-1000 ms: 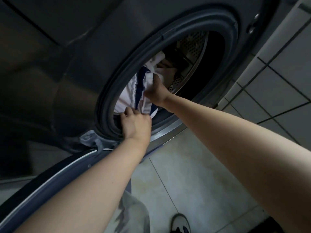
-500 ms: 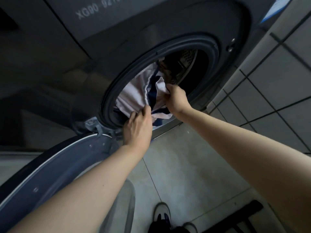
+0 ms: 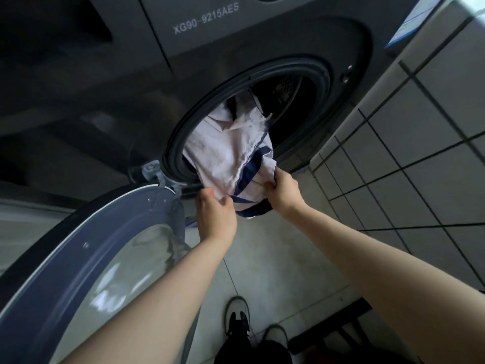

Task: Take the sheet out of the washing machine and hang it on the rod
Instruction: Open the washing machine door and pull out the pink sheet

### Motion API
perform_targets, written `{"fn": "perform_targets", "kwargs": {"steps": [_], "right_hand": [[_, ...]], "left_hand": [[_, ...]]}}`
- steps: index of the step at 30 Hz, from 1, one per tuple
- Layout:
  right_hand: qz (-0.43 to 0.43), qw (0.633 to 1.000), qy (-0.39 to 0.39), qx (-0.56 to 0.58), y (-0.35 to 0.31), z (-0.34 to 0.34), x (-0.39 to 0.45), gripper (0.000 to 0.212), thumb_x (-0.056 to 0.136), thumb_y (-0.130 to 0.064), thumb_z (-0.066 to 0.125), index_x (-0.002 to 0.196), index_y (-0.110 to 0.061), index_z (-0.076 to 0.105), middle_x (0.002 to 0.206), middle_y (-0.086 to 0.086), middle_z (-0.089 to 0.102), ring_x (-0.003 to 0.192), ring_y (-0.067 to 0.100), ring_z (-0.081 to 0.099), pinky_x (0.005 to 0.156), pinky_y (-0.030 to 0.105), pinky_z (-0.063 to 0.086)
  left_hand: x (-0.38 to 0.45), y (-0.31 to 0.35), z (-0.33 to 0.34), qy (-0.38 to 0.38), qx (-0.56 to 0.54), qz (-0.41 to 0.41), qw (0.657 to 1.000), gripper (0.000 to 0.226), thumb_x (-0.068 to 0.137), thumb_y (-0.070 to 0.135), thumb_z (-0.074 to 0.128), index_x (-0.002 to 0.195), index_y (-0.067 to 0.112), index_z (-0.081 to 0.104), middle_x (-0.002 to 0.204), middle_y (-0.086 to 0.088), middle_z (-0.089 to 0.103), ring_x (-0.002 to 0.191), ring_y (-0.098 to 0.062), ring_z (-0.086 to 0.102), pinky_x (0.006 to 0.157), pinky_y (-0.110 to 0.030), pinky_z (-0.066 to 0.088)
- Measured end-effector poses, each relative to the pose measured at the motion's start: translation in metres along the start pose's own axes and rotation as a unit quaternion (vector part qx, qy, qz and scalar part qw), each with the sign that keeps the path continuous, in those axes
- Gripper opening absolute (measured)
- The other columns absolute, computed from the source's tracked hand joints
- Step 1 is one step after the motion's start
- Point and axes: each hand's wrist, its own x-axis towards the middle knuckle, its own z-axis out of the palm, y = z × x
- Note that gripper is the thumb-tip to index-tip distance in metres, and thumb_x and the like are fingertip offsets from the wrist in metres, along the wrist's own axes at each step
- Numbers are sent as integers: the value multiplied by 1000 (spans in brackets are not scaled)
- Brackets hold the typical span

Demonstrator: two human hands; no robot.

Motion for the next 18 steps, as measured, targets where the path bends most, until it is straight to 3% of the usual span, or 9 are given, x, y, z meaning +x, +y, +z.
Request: {"fn": "perform_targets", "kwargs": {"steps": [3, 6, 8, 10, 12, 16, 18], "right_hand": [[57, 991, -81, -94, 7, 7, 5, 3, 87, -7, 46, 88, -6, 49, 94, 11, 54, 84, 26, 47, 65, 25, 31], [99, 988, -82, -83, 10, 9, 16, 7, 87, -14, 50, 86, -10, 44, 93, 9, 52, 82, 26, 45, 66, 28, 33], [120, 991, -44, -41, 8, 6, 25, 27, 87, -22, 52, 110, -10, 47, 104, 7, 54, 87, 25, 49, 69, 29, 37], [110, 994, 1, -26, 4, 2, 39, 50, 85, -26, 54, 130, -12, 39, 121, 8, 53, 102, 28, 53, 77, 32, 43], [59, 995, 31, -70, -5, -2, 56, 70, 84, -28, 58, 144, -12, 25, 139, 13, 43, 121, 34, 46, 93, 39, 43], [-59, 988, 48, -137, -34, -6, 88, 88, 86, -35, 62, 151, -12, 7, 149, 18, 29, 129, 42, 35, 107, 46, 32], [-97, 977, 39, -185, -46, -3, 101, 94, 85, -39, 64, 151, -10, 3, 152, 17, 25, 133, 39, 32, 108, 43, 27]], "left_hand": [[17, -5, 9, -11, -29, -101, 994, 54, 85, 35, 62, 110, -12, 54, 117, -31, 56, 107, -43, 55, 79, -40, 44], [27, -5, 13, -13, -71, -191, 979, 66, 83, 43, 63, 121, -8, 47, 126, -23, 54, 114, -38, 53, 89, -41, 44], [33, -5, 16, -38, -108, -215, 970, 66, 82, 46, 64, 123, -3, 47, 124, -17, 57, 110, -35, 56, 87, -38, 46], [38, -7, 19, -47, -143, -212, 966, 63, 80, 46, 67, 122, 2, 50, 121, -12, 60, 106, -32, 59, 87, -36, 48], [41, -7, 21, -29, -168, -204, 964, 65, 78, 40, 71, 125, 3, 46, 123, -9, 58, 107, -29, 58, 91, -37, 48], [51, -8, 25, 10, -189, -199, 962, 84, 78, 37, 73, 140, 2, 29, 140, -14, 43, 123, -30, 49, 100, -36, 41], [54, -9, 26, -8, -188, -214, 959, 77, 81, 39, 70, 138, 2, 32, 139, -11, 46, 120, -28, 51, 92, -30, 40]]}}
